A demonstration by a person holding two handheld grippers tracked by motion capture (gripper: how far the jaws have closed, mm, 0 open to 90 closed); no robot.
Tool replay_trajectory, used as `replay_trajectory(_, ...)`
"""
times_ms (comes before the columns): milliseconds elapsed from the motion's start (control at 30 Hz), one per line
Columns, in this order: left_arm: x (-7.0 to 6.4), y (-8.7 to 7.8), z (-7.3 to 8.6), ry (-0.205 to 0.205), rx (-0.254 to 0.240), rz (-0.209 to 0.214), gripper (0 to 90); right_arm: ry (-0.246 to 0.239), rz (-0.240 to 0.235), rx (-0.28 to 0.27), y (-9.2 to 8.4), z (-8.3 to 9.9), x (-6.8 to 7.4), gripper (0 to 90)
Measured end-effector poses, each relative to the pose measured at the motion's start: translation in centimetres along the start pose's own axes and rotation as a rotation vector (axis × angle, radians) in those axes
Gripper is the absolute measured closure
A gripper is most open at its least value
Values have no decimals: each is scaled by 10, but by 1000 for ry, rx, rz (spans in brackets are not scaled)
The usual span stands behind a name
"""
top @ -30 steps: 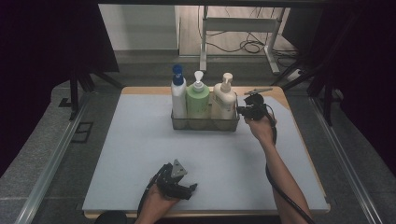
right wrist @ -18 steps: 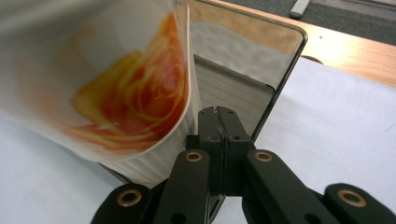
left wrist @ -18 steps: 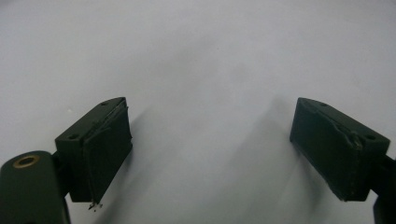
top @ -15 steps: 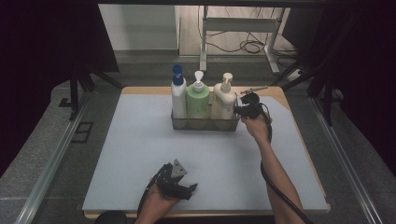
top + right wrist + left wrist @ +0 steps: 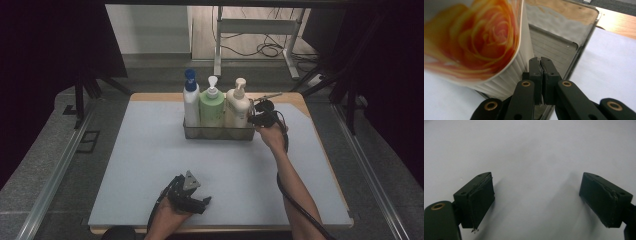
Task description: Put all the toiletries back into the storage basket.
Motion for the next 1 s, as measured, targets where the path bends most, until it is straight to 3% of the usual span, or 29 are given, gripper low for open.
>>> replay_trajectory(533, 0, 0, 0, 1, -1, 0, 124, -46, -24, 17, 11, -4, 18, 857)
replay_trajectory(1000, 0, 0, 0, -5, 0, 1, 124, -57, -16, 12, 12, -4, 22, 868)
Point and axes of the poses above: each handheld gripper's, and its own axes: y roughly forward along the jaws, z roughly out of its underside, x roughly to its left, the point moved 2 cm from there along y, roughly forward along the jaws, and after that the axes turned 10 degrees about x, right-handed, at the moved point
